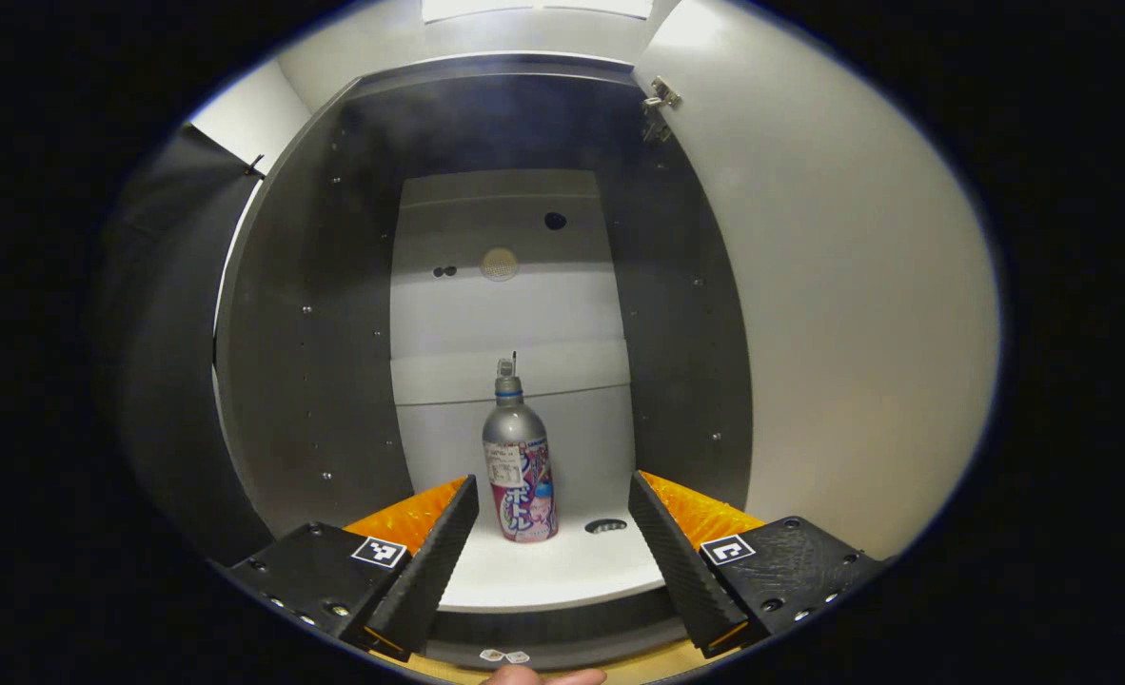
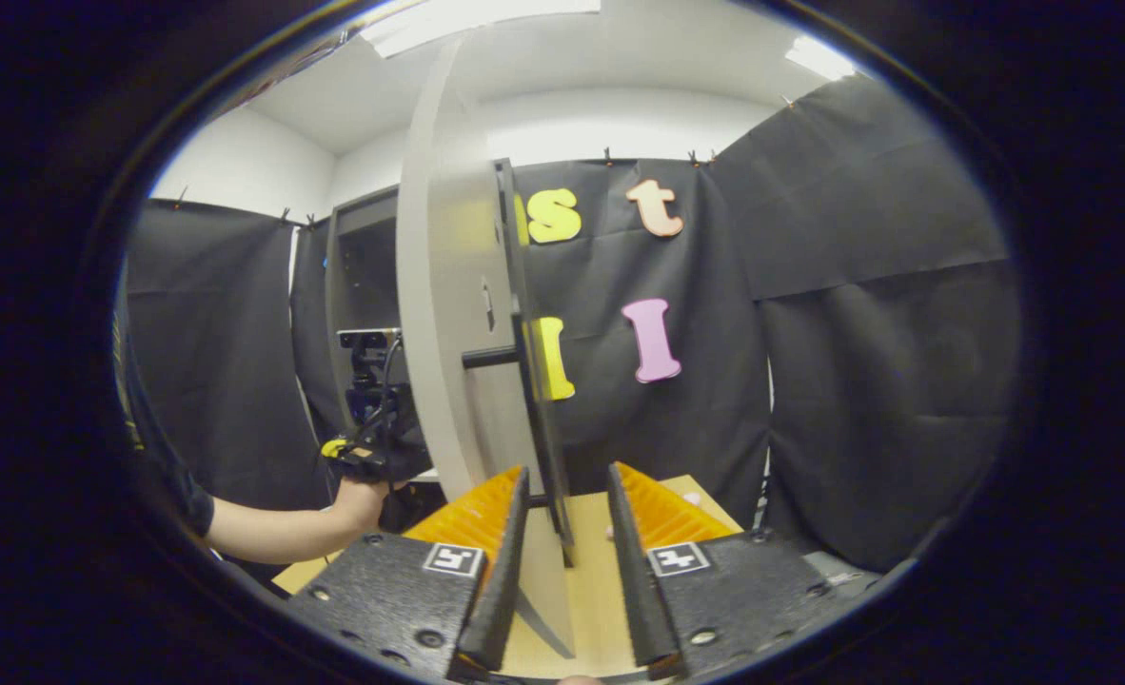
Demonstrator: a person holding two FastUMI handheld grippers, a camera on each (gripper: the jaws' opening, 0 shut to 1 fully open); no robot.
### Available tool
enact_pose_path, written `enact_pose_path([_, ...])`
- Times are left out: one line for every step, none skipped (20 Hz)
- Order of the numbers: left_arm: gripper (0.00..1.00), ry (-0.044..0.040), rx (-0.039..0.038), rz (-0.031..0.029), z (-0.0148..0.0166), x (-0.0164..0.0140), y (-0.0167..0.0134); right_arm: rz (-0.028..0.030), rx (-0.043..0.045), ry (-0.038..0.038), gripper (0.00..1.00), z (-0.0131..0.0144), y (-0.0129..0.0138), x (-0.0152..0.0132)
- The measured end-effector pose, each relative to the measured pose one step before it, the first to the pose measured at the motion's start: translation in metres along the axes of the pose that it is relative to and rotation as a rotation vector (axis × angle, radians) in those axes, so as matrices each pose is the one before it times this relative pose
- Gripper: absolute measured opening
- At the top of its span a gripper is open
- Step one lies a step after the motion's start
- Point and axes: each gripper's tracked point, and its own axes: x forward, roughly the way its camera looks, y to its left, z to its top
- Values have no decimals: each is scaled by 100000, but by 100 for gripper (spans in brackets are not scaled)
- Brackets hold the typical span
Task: Open the cabinet door with the right hand, grasp the bottle in the cabinet with the left hand and place it on the coaster, then close the cabinet door with the right hand.
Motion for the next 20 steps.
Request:
enact_pose_path([96, -1103, -957, 1035, 542, 1261, 148, -3077, -43, -406, 58, 96, -1035, -206])
enact_pose_path([96, -457, 80, 1791, 456, 1324, 350, -2265, 84, 775, 68, -306, -671, -5])
enact_pose_path([96, 483, 703, 1543, 115, 1080, 455, -1800, 30, 1211, 76, -294, -509, -239])
enact_pose_path([96, 582, 655, 1653, 9, 1229, 392, -1848, -29, 823, 77, -201, -547, -52])
enact_pose_path([96, 892, -176, 1114, 97, 1084, 275, -1425, -91, 623, 78, -127, -515, -141])
enact_pose_path([96, 1397, -1255, 223, 34, 840, 111, -1070, -182, 508, 78, -164, -334, -71])
enact_pose_path([96, 1282, -826, 265, -53, 967, 133, -801, -383, 1103, 78, -370, -218, 112])
enact_pose_path([96, 2556, 410, 178, -483, 804, 345, -137, -364, 1582, 78, -618, -7, 53])
enact_pose_path([96, 1190, 670, 1532, -259, 673, 436, -37, 20, 1357, 74, -388, 38, 162])
enact_pose_path([96, 742, 198, 1354, -225, 558, 363, 456, 596, 1093, 78, -235, 94, 155])
enact_pose_path([96, -93, -983, -324, 45, 472, -193, 688, 421, 878, 74, -90, 173, 260])
enact_pose_path([96, 745, -1301, -1573, -223, 512, -327, 174, -393, 557, 78, -86, 85, 207])
enact_pose_path([96, 1822, -496, -1508, -399, 499, -162, -138, -706, 21, 78, 93, 33, 168])
enact_pose_path([96, 1683, 676, -137, -499, 523, -140, -179, -782, 38, 78, -11, -46, 116])
enact_pose_path([96, 1383, 1393, 600, -511, 560, 65, -149, -559, 73, 78, 14, 14, 160])
enact_pose_path([96, 650, 2190, 755, -327, 404, -109, -106, -544, 72, 78, 24, -12, 145])
enact_pose_path([96, -167, 2031, 774, -108, 184, 13, -250, -482, 270, 78, 40, 9, 164])
enact_pose_path([96, 79, 1449, 675, -255, 57, -59, -183, -354, 389, 78, -125, -38, 91])
enact_pose_path([96, -298, 632, 525, -94, 71, -61, -208, -156, 324, 78, -48, -33, 87])
enact_pose_path([96, 172, 163, 411, -153, 145, -38, -405, -88, 306, 78, -108, -95, 63])
